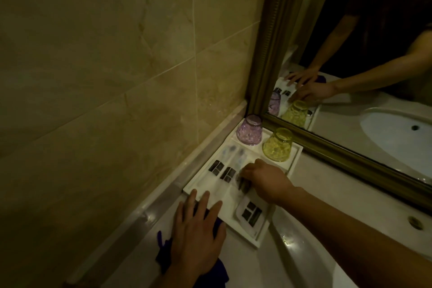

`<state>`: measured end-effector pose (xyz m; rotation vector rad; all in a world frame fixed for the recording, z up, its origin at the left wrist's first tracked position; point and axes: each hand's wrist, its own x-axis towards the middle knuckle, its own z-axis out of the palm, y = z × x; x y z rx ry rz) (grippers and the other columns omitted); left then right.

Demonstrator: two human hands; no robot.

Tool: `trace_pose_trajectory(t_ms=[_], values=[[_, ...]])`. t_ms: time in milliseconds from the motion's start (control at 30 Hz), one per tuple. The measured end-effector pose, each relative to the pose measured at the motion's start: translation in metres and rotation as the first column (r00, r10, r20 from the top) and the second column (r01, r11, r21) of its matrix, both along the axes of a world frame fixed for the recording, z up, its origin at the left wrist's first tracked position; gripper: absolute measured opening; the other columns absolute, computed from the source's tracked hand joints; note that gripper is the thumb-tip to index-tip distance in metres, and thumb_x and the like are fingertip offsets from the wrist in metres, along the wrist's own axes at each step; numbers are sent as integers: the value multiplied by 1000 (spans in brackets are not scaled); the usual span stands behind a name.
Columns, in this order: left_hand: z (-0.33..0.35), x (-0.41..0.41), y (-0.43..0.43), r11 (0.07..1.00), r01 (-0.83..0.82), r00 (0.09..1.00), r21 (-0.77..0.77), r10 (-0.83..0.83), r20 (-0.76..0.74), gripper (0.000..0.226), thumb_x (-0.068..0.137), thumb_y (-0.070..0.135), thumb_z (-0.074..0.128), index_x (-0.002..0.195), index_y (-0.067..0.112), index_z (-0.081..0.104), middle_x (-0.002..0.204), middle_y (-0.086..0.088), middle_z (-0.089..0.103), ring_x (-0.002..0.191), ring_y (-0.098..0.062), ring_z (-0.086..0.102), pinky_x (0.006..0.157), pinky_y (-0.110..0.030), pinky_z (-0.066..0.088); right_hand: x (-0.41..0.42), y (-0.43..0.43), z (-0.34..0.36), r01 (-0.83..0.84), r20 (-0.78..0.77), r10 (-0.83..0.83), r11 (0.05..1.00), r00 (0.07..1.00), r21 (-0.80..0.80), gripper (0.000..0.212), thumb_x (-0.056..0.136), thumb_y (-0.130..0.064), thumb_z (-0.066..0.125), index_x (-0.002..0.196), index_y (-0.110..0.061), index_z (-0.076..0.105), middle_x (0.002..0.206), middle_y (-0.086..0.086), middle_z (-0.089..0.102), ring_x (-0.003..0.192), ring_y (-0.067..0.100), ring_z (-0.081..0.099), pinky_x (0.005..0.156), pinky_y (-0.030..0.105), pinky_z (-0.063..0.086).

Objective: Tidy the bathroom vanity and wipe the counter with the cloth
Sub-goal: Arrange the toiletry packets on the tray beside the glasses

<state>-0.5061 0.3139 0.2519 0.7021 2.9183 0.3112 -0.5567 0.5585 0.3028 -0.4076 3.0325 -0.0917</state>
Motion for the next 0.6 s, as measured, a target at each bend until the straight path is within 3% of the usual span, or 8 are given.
trace_pose_trajectory(t_ms=[200, 367, 500, 600], values=[[4, -1, 1, 1000, -10, 1000, -3, 10, 11, 71, 86, 66, 1, 152, 42, 12, 164, 7, -7, 145, -17, -25, 120, -48, -1, -13, 4, 9, -131, 92, 118, 981, 989, 145, 42, 92, -20, 55, 133, -23, 53, 123, 3, 50, 111, 24, 47, 79, 40, 52], [6, 1, 0, 999, -9, 1000, 38, 9, -1, 69, 87, 65, 5, 153, 43, 8, 164, 6, -4, 146, -16, -22, 120, -47, 0, -22, 4, 11, -199, 119, 180, 964, 976, 177, 35, 89, -12, 56, 124, -17, 54, 121, 4, 51, 105, 24, 47, 64, 31, 39], [3, 1, -1, 999, -7, 1000, 42, 7, 3, 67, 87, 66, 6, 151, 45, -1, 163, 9, -7, 145, -13, -24, 120, -44, -2, -30, 4, 15, -243, 164, 218, 958, 962, 154, 39, 89, -12, 59, 127, -17, 54, 118, 5, 55, 102, 23, 48, 68, 28, 35], [2, 0, 0, 998, -30, 1000, 59, 30, 2, 71, 88, 66, 9, 153, 38, 4, 164, 8, -3, 145, -12, -21, 120, -42, -3, -29, 9, 21, -282, 126, 263, 944, 956, 170, 26, 92, -18, 57, 118, -17, 61, 112, 6, 53, 103, 24, 47, 67, 31, 39]])
